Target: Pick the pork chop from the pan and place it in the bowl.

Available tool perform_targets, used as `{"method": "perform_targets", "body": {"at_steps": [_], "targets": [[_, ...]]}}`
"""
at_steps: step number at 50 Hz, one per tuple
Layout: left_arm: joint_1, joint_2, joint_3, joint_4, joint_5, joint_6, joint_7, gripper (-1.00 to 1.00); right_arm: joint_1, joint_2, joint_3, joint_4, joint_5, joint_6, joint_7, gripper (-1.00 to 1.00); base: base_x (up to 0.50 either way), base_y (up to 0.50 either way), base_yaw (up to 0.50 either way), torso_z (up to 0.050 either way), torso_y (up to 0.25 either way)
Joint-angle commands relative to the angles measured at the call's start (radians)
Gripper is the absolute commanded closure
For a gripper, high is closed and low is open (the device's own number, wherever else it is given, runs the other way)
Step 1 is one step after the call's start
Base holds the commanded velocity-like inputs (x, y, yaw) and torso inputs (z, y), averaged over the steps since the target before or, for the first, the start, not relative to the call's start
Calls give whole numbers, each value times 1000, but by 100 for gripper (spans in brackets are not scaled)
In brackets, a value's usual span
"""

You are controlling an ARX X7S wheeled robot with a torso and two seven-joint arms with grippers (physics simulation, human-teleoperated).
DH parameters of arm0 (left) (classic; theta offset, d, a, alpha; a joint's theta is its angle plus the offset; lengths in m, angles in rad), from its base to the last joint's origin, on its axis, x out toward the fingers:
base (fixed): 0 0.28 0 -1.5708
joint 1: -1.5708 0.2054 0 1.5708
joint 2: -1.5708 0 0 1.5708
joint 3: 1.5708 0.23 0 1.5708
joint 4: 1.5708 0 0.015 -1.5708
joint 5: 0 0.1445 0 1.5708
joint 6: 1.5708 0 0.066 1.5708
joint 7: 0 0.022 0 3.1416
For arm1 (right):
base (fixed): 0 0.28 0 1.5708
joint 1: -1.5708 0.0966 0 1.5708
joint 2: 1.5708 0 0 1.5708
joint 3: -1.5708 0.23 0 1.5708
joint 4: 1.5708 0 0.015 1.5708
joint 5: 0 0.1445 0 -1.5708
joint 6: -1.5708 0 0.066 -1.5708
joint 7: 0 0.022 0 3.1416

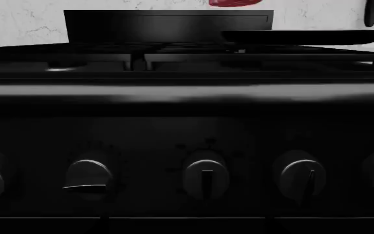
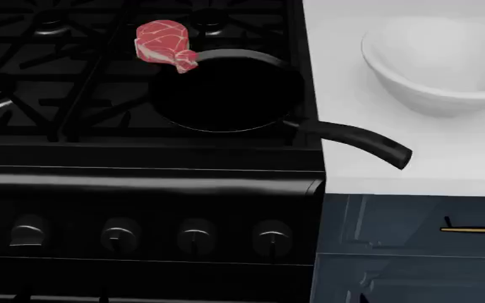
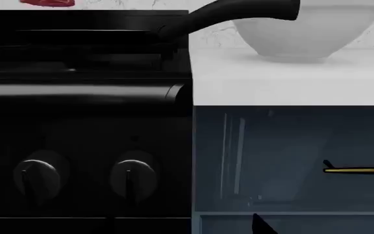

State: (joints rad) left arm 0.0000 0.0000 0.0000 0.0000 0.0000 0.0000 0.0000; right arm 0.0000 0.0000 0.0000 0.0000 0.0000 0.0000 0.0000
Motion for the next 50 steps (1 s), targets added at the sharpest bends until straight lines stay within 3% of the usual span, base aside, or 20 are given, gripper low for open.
{"method": "perform_targets", "body": {"at_steps": [1, 27, 37, 39, 41, 44, 47, 48, 50], "targets": [[-8, -45, 55, -19, -6, 14, -54, -100, 7, 29, -36, 24, 29, -19, 36, -100, 0, 0, 0, 0, 0], [18, -98, 88, 83, -80, -27, -98, -100, 3, 85, -77, -43, 60, 43, 109, -100, 0, 0, 0, 0, 0], [-43, -172, 66, 469, -23, -287, -142, -100, 101, 151, -63, -518, 17, 384, 148, -100, 0, 0, 0, 0, 0], [-38, -189, 65, 464, -1, -232, -147, -100, 148, 165, -54, -621, 33, 501, 135, -100, 0, 0, 0, 0, 0], [-96, -222, 47, 604, -11, -372, -126, -100, 248, 177, -23, -764, 79, 700, 117, -100, 0, 0, 0, 0, 0], [-322, -257, 2, 840, -88, -789, -84, -100, 581, 166, 73, -956, 231, 1150, 70, -100, 0, 0, 0, 0, 0], [-514, -273, -11, 954, -140, -1064, -62, -100, 827, 159, 118, -1011, 280, 1542, 62, -100, 0, 0, 0, 0, 0], [-601, -296, 7, 988, -136, -1155, -68, -100, 891, 183, 141, -978, 384, 1570, 129, -100, 0, 0, 0, 0, 0], [-844, -272, -34, 1047, -244, -1425, -48, -100, 1086, 336, 213, -818, 684, 1570, 429, -100, 0, 0, 0, 0, 0]]}}
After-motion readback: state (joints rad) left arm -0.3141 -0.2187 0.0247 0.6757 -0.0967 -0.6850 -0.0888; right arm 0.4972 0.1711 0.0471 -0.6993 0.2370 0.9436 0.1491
